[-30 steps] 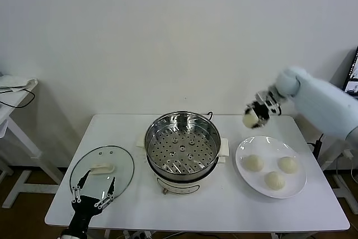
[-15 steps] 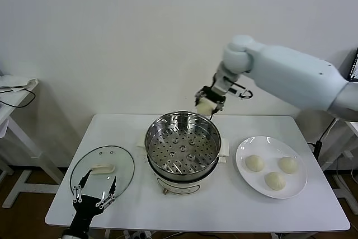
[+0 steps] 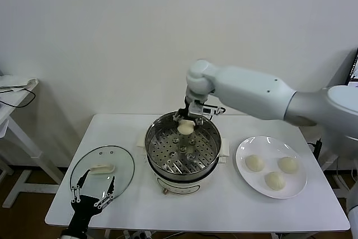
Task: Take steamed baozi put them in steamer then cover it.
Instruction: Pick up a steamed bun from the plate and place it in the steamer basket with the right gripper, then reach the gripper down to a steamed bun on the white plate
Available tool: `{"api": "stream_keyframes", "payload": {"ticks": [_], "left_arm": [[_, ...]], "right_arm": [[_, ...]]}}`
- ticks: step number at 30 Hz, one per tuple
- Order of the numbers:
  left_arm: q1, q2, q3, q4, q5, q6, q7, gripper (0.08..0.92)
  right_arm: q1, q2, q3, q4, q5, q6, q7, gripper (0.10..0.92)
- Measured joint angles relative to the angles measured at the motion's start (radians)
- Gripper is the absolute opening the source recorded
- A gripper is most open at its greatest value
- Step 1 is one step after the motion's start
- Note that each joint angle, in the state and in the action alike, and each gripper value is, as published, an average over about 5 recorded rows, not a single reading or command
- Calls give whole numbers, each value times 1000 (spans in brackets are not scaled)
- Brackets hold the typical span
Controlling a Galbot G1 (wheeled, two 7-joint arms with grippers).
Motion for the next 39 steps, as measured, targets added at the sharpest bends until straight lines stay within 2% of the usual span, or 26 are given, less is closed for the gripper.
{"api": "stream_keyframes", "payload": {"ticks": [7, 13, 19, 25, 33, 39], "left_arm": [[-1, -1, -5, 3, -2, -3, -1, 823], [-1, -1, -11, 0, -5, -3, -2, 823], [-2, -1, -12, 0, -5, -3, -2, 823], [-9, 1, -7, 0, -5, -2, -2, 823], [-15, 6, 6, -4, -3, 0, -2, 823], [-15, 6, 11, -10, 1, 2, -2, 823]], "right_arm": [[-35, 40, 11, -49, -45, 13, 13, 722], [-40, 46, 18, -58, -57, 13, 12, 809], [-10, 12, 26, -13, -16, -13, -19, 822], [76, -94, 14, 55, 136, -120, -79, 823], [183, -313, -75, 83, 426, -390, -112, 823], [181, -476, -169, 100, 555, -552, -89, 823]]}}
